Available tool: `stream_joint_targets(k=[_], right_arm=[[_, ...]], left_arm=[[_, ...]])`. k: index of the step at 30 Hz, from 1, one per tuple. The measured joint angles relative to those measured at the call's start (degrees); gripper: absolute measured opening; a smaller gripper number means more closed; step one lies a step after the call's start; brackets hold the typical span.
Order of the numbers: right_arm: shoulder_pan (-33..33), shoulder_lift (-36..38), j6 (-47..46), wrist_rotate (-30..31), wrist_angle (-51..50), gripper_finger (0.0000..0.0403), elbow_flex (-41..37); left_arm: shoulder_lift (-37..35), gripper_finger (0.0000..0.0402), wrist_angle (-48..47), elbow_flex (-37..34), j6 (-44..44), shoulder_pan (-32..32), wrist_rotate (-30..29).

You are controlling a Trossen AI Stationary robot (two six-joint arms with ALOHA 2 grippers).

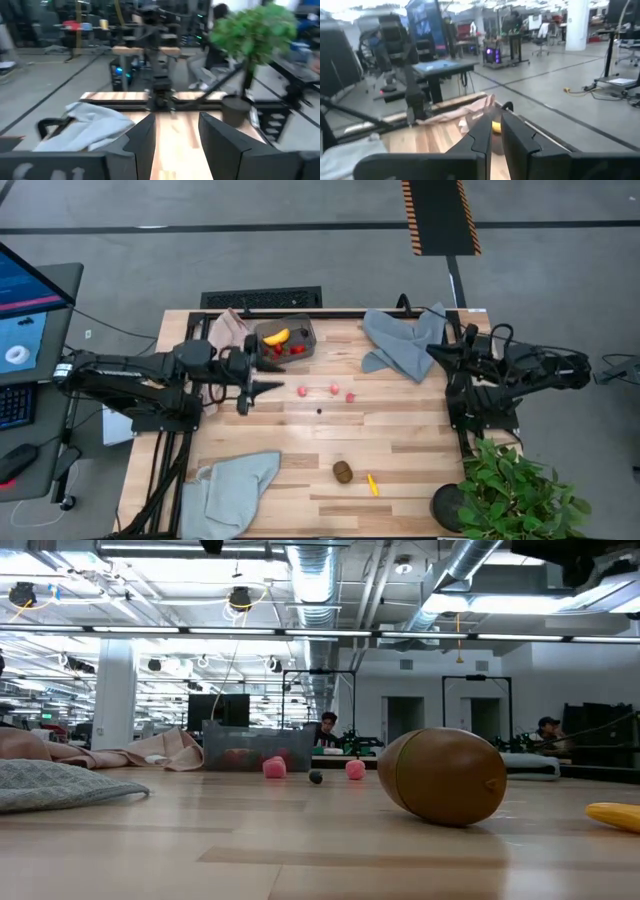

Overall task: Pick and placing Produce into tupperware
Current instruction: Put the pink peach into the black bin

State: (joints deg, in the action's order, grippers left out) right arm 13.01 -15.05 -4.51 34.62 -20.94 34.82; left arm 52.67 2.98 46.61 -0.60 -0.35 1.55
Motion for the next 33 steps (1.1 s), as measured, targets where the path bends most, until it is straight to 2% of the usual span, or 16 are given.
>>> stream_joint_targets(k=[2, 5, 7, 11, 14, 17, 22, 29, 33], right_arm=[[-0.01, -2.72, -0.04, 0.01, 0.16, 0.0068, 1.08], [-0.01, -6.66, -0.17, -0.09, -1.74, 0.009, 2.34], [-0.03, -9.12, -1.74, -0.1, -2.73, 0.0116, 3.26], [-0.11, -12.46, -7.61, -1.24, -8.66, 0.019, 5.39], [-1.57, -15.07, -11.38, -1.61, -11.1, 0.0246, 6.04], [-4.51, -18.18, -14.86, -3.21, -11.81, 0.0275, 6.02], [-9.36, -26.79, -18.04, -5.21, -12.2, 0.0281, 5.97], [-13.91, -38.35, -20.27, -3.84, -9.76, 0.0281, 5.99], [-14.66, -44.47, -14.97, -10.98, -4.6, 0.0281, 5.99]], left_arm=[[-0.89, 0.0139, 0.56, -1.23, 1.11, -2.19, 0.19], [-4.01, 0.0139, 10.77, -8.31, 1.3, -5.39, -0.01], [-7.18, 0.0139, 19.49, -14.77, 0.26, -6.92, -1.45], [-14.02, 0.0139, 30.07, -26.2, -2.35, -9.32, -6.32], [-17.3, 0.0139, 30.29, -30.51, -2.78, -10.61, -8.69], [-19.6, 0.0139, 30.5, -32.57, -2.0, -11.07, -9.53], [-21.4, 0.0139, 30.21, -34.37, -0.91, -11.07, -9.95], [-20.5, 0.0139, 27.72, -34.4, -3.87, -11.07, -9.95], [-19.96, 0.0139, 27.62, -34.4, -4.6, -11.07, -9.95]])
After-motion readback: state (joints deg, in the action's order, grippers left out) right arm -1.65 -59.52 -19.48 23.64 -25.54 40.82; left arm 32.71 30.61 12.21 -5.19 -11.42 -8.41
